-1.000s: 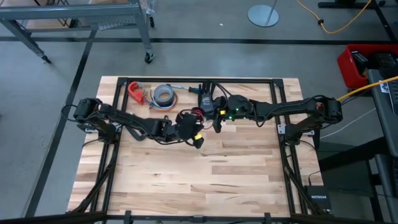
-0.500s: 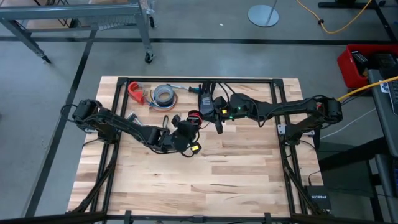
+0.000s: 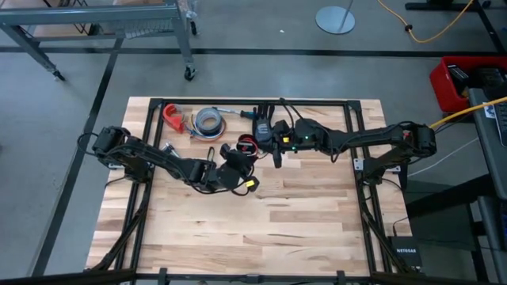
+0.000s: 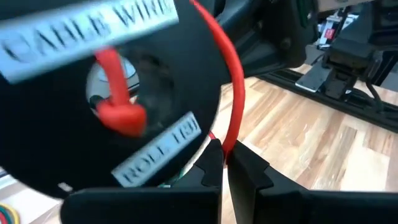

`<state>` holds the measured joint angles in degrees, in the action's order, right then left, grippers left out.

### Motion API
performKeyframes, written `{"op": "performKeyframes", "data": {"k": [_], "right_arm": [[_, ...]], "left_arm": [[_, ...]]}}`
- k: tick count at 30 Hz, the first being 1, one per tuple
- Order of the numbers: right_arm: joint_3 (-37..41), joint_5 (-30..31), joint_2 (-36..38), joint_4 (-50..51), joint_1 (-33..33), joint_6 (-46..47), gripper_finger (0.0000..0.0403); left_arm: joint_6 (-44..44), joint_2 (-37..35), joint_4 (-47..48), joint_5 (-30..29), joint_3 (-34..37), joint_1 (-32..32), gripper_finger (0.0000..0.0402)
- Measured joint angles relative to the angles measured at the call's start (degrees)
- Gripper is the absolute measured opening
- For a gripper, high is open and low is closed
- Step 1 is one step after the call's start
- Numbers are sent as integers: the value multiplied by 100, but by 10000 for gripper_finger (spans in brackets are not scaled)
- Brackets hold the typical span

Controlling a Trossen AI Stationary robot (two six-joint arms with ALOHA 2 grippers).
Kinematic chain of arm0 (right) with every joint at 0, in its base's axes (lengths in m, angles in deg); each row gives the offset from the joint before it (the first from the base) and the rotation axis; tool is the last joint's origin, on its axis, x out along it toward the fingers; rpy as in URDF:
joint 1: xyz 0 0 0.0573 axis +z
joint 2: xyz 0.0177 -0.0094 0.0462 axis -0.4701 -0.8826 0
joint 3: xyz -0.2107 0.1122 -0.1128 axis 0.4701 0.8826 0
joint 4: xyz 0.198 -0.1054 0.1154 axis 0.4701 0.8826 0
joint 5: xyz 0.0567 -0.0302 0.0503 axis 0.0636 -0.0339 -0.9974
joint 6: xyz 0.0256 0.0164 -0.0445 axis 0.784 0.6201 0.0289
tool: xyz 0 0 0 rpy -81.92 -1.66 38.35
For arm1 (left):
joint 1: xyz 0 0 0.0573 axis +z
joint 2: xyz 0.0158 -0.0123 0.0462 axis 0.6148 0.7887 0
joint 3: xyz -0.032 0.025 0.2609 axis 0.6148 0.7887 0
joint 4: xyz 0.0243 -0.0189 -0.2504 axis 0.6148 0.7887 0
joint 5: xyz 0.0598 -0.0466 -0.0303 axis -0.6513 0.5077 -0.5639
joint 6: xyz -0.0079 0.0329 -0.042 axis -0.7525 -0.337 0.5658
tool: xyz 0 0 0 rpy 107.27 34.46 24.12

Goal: Coil cords
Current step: Coil the orange wire into the black spool

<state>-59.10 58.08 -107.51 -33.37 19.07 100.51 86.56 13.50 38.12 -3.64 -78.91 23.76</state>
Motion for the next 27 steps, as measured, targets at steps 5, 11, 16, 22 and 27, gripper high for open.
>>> {"op": "performKeyframes", "data": {"k": [5, 11, 16, 22, 27], "right_arm": [[2, 408, 0, 4, 0, -5, 1], [2, 576, 0, -8, 0, -9, 1], [4, 218, -2, -394, 0, 11, 1], [8, -317, 0, -529, -7, 24, 1], [8, -571, 54, -346, -38, 34, 1]], "left_arm": [[-124, 0, -221, 2, 0, 0, 0], [-129, 0, -222, 4, 0, 0, 0], [-111, 90, -167, 4, 0, -2, 0], [-352, 169, -84, -117, 0, -118, 0], [-530, 177, -11, -385, 0, -298, 0]]}}
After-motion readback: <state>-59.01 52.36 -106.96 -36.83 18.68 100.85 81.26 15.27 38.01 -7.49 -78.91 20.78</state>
